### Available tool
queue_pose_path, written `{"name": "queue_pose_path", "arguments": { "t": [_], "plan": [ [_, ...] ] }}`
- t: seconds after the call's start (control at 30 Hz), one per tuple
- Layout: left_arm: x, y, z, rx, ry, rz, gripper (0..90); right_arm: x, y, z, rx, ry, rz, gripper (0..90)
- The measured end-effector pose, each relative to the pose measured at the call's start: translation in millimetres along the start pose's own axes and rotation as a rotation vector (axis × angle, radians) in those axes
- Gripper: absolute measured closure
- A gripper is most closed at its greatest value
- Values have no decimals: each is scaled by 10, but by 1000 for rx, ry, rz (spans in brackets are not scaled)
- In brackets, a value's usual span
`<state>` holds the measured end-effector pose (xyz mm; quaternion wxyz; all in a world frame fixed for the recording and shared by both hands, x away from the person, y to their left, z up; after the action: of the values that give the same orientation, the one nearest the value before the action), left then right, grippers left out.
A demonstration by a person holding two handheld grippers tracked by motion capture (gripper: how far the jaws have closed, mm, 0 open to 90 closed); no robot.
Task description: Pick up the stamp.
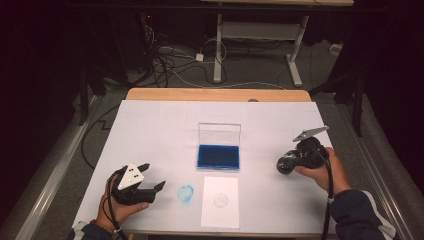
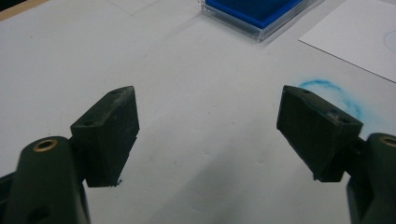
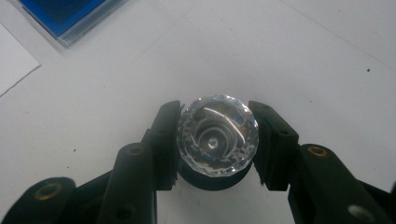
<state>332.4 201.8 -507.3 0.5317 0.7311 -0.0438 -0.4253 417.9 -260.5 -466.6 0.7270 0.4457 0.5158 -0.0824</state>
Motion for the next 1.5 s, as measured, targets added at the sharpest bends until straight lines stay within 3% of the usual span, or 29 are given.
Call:
{"name": "queue_pose_path", "arguments": {
  "t": [0.33, 0.83, 1.13, 1.5],
  "plan": [
    [3, 1, 4, 0, -2, -1, 203, -25, 22, -24, -8, -14, 11, 577],
    [5, 2, 16, 4, -12, 0, 203, -196, 171, -131, -20, -9, 90, 577],
    [6, 6, 25, 5, -14, -1, 202, -307, 279, -221, -55, -7, 131, 577],
    [12, 4, 34, 5, -18, -4, 203, -424, 425, -429, -111, 21, 175, 577]
  ]
}}
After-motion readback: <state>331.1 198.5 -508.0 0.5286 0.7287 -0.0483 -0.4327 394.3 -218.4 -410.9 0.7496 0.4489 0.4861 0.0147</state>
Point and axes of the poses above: each handheld gripper's, and its own axes: x roughly forward along the jaws, y roughly out of its top, z roughly to its right, the point moved 6 cm from there along x, roughly forward along the jaws, and after that the axes turned 3 degrees about -x, right-handed, at the moved point
